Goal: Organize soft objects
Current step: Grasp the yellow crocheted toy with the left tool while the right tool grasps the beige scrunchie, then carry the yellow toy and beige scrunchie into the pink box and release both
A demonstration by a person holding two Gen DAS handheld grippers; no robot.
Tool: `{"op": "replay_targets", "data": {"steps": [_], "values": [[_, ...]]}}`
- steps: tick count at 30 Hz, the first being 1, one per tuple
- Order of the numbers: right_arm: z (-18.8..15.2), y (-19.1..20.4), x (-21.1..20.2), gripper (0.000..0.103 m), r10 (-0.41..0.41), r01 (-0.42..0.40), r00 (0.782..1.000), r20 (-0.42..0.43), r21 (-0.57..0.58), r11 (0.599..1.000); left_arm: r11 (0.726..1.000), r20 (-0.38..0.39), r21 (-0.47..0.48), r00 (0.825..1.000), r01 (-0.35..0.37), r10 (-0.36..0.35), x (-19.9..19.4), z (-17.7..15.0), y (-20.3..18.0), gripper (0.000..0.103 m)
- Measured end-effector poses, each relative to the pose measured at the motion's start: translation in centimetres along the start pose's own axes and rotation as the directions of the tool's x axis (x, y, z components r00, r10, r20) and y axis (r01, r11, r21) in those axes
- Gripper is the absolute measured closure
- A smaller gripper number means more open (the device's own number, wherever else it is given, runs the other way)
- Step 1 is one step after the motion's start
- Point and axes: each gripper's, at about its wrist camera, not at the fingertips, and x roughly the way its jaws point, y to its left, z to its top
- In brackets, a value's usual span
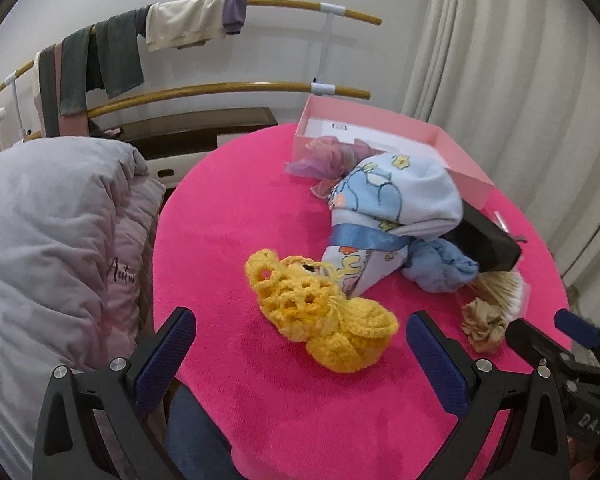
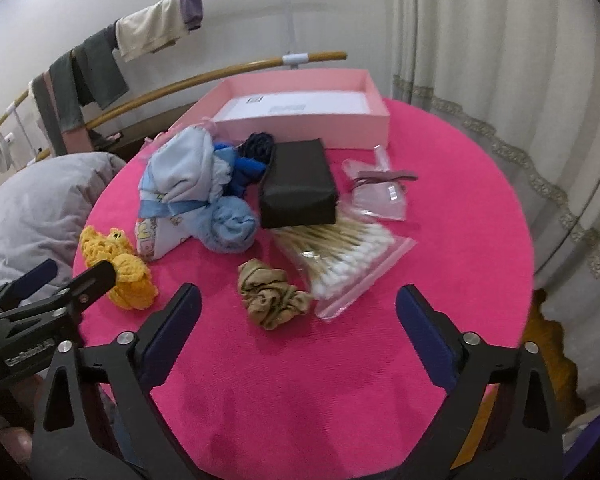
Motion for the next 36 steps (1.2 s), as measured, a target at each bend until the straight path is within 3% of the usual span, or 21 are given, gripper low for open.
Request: {"op": "replay_targets", "data": {"steps": [5, 10, 14, 18, 24, 29, 36], "values": [[-0.2, 0.5, 1.7, 0.024, 0.053, -0.053, 0.998, -0.039, 0.008, 0.999, 1.0, -0.013, -0.012, 1.0, -0.02, 0.019, 2.5, -0.1, 0.5, 0.0], [0.0, 1.0, 3.0, 0.035, 0.087, -0.086, 0.995, -0.05, 0.019, 0.996, 0.999, -0.022, -0.051, 1.0, 0.018, -0.019, 3.7, -0.1, 1.7, 0.003], [0.1, 1.4, 3.8, 0.036, 0.089, -0.088, 0.995, -0.046, 0.021, 0.996, 0.998, -0.036, -0.058, 0.999, 0.038, -0.04, 4.3, 0.0, 2.3, 0.015], [0.0, 2.0, 4.6, 0.055, 0.075, -0.075, 0.996, -0.054, -0.008, 0.997, 0.995, -0.05, -0.065, 0.996, 0.071, -0.074, 4.6, -0.1, 2.4, 0.032], [-0.8, 1.6, 4.4, 0.073, 0.095, -0.096, 0.994, -0.052, -0.017, 0.995, 0.996, -0.048, -0.035, 0.995, 0.085, -0.087, 3.9, -0.3, 1.4, 0.053], [-1.1, 1.1, 3.7, 0.076, 0.131, -0.131, 0.99, -0.047, -0.006, 0.991, 0.995, -0.043, -0.034, 0.995, 0.093, -0.094, 2.9, -0.6, 1.1, 0.06], [-0.9, 0.6, 1.8, 0.077, 0.191, -0.191, 0.981, -0.022, 0.007, 0.982, 0.997, -0.026, -0.01, 0.997, 0.077, -0.077, 0.7, -0.9, 0.6, 0.062]]}}
